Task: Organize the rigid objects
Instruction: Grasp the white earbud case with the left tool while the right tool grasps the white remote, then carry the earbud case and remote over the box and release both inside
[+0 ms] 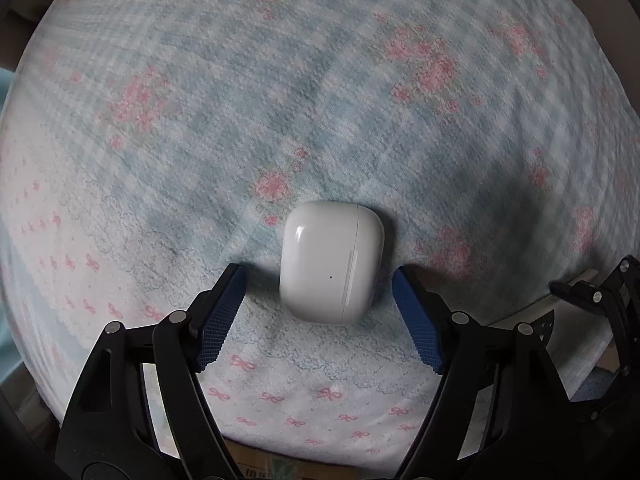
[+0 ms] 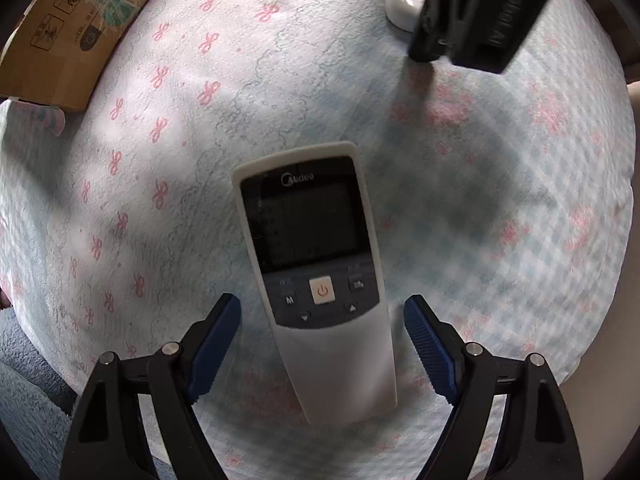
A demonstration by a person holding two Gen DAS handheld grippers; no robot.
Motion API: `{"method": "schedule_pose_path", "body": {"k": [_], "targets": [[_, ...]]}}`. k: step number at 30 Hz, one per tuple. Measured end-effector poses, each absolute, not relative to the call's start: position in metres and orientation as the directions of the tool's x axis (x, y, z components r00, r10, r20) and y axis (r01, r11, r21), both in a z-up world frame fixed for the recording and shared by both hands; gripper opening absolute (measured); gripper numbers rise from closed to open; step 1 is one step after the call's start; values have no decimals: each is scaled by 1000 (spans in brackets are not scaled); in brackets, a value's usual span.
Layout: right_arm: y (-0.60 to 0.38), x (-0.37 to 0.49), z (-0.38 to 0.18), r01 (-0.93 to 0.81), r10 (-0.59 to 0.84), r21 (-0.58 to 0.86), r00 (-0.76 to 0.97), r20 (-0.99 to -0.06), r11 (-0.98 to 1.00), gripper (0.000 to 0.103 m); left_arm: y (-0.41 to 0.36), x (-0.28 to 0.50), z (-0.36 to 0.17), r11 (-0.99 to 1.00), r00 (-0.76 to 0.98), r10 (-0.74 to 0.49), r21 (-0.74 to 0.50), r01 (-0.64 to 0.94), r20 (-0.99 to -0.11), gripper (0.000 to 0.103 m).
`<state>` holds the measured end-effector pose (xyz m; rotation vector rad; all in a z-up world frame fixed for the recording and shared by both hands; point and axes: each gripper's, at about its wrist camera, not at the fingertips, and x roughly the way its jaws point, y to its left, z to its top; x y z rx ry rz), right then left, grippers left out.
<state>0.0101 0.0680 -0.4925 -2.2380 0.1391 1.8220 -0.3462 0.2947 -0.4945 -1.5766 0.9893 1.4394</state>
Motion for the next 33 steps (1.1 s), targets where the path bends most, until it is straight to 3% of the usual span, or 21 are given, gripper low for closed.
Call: {"method": "schedule_pose_path", "body": {"k": [2,6,8,15,29,33], "targets": [[67,12,-495,-236,74,-126,216,-974,-963,73,302,-352,-493,-401,67,-44,-44,-915,-997,70],[66,19,-497,-240,87,-139,216,-973,-961,65,311,-353,-487,-376,69,-36,-50,-925,-997,42],[65,21,-495,-238,99,-151,214,-972,-959,57,314,-351,-485,-364,60,-38,-42,-931,-997,42],[64,33,-491,-275,80,-138,211,-974,-951,57,312,-343,-479,-380,67,-18,-55,-923,-998,42],[94,92,-439,-645,-112,103,-27,-993,-757,55,279,-322,-407,-514,80,84,-112,-850,-993,42],[103,115,-419,-714,-170,227,-152,-974,-662,55,257,-320,-381,-590,89,133,-152,-793,-987,42]]}}
